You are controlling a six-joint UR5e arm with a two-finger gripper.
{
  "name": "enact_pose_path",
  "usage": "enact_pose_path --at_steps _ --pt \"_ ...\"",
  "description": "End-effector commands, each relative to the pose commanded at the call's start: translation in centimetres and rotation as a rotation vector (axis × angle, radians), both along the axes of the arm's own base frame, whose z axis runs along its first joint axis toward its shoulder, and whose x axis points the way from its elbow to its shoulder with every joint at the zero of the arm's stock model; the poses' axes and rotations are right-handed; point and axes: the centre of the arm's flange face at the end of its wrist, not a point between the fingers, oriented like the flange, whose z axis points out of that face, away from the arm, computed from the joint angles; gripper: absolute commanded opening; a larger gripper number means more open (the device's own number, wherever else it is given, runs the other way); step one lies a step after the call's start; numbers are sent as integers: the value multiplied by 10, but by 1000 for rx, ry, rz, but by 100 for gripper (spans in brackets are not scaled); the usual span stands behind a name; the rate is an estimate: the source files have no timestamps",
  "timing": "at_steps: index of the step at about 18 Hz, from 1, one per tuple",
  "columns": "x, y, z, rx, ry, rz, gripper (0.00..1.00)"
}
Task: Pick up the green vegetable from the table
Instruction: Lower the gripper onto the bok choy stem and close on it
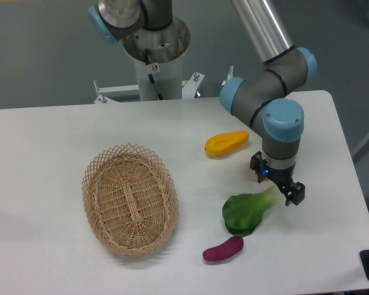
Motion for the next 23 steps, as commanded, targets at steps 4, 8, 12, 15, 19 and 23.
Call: enact_pose_path --at_steps 4,8,12,15,19,23 --pt "3 -1 -4 -5 -7 2 100" --pt "7 7 -12 -5 -1 -9 100" --pt "6 8 -16 -7 8 -8 100" --pt "5 7 -15 -15 16 -7 72" --pt "4 8 -12 -13 18 -9 45" --pt "2 9 -7 -7 27 -12 36"
